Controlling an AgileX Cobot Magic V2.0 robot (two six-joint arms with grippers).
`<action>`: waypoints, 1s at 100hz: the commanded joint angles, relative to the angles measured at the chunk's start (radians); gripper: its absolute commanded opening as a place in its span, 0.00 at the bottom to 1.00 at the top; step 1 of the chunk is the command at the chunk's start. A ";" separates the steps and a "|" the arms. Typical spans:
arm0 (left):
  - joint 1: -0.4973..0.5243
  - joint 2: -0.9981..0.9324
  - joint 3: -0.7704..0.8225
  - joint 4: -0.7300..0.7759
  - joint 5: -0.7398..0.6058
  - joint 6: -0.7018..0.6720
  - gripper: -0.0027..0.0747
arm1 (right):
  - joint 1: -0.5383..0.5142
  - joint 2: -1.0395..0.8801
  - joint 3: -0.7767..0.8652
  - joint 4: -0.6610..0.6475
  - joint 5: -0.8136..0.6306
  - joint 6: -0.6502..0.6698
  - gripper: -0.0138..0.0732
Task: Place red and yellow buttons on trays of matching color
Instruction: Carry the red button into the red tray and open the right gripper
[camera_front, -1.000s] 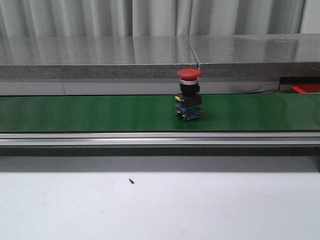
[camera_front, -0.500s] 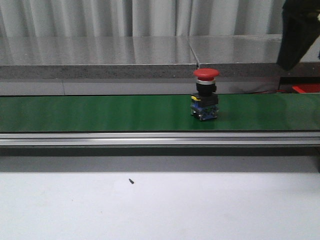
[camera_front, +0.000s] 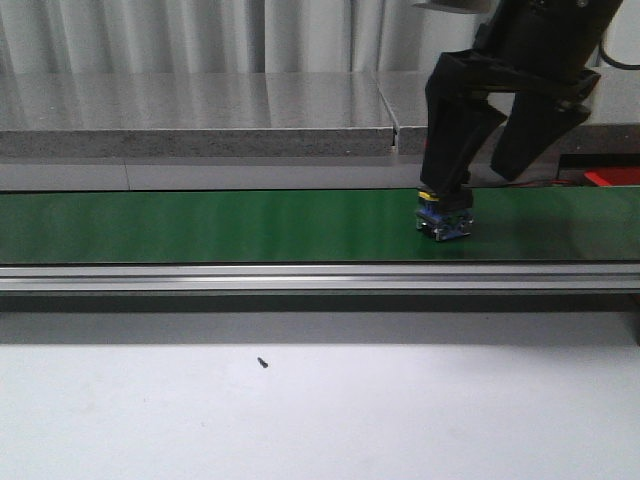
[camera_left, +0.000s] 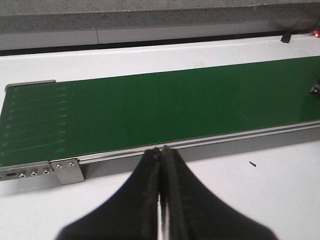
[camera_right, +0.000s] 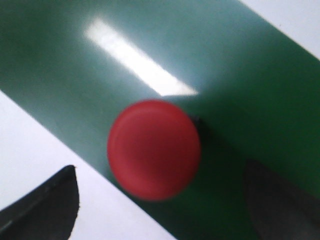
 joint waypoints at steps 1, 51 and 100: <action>-0.008 0.001 -0.027 -0.008 -0.071 -0.004 0.01 | 0.000 -0.013 -0.055 0.060 -0.051 -0.021 0.91; -0.008 0.001 -0.027 -0.008 -0.071 -0.004 0.01 | -0.012 0.023 -0.067 -0.021 -0.004 -0.043 0.21; -0.008 0.001 -0.027 -0.008 -0.071 -0.004 0.01 | -0.458 -0.157 -0.067 -0.021 0.014 0.037 0.21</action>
